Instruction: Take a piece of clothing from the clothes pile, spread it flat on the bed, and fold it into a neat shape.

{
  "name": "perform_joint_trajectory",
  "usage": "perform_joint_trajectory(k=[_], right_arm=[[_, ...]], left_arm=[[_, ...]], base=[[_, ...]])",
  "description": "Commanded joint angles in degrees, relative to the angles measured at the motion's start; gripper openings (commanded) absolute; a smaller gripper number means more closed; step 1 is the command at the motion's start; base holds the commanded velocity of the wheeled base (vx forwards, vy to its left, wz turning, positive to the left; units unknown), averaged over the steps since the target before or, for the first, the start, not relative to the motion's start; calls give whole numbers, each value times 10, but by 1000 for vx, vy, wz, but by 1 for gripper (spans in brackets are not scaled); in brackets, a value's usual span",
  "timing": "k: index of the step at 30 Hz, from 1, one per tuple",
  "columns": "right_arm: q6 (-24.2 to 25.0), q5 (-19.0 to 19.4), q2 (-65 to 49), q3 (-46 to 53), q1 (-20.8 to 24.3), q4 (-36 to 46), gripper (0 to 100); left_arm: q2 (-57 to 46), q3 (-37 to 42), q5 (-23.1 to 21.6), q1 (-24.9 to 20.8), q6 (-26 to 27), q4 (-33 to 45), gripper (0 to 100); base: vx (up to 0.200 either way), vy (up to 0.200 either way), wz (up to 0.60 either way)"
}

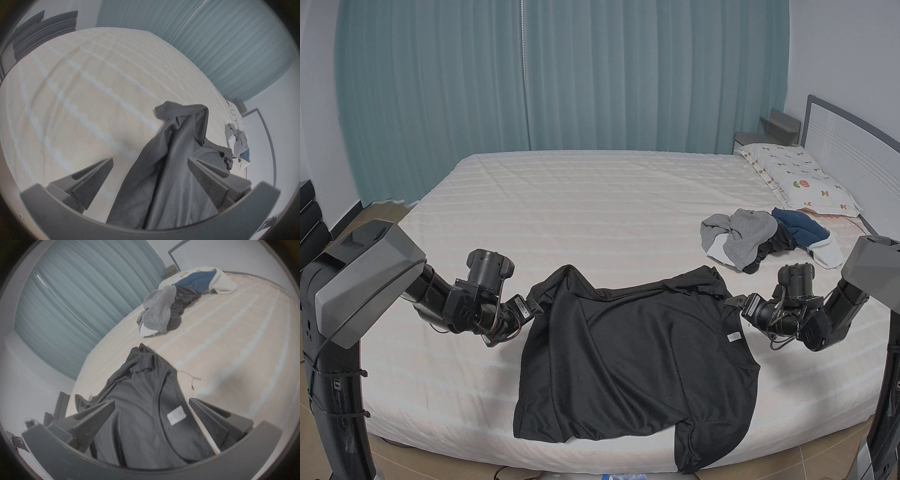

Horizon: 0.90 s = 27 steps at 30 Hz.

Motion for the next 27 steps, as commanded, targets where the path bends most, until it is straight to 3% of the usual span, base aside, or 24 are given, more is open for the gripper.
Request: perform_joint_trajectory(k=[1,5,13,17,27], right_arm=[[71,55,-38,137,1,-140,100],[65,70,-31,179,-3,-198,100],[63,98,-12,195,-6,-201,100],[35,101,22,186,-19,-204,100],[32,130,11,195,-21,-212,100]], left_arm=[[-56,160,-8,-34,-30,-131,100],[-58,216,-10,-42,-54,-195,100],[-47,282,-35,-43,-55,-284,100],[-45,291,-49,-48,-55,-298,100],[-50,286,-62,-48,-91,-299,100]], base=[[0,0,0],[-150,0,0],[-200,0,0],[-200,0,0],[0,-20,0]])
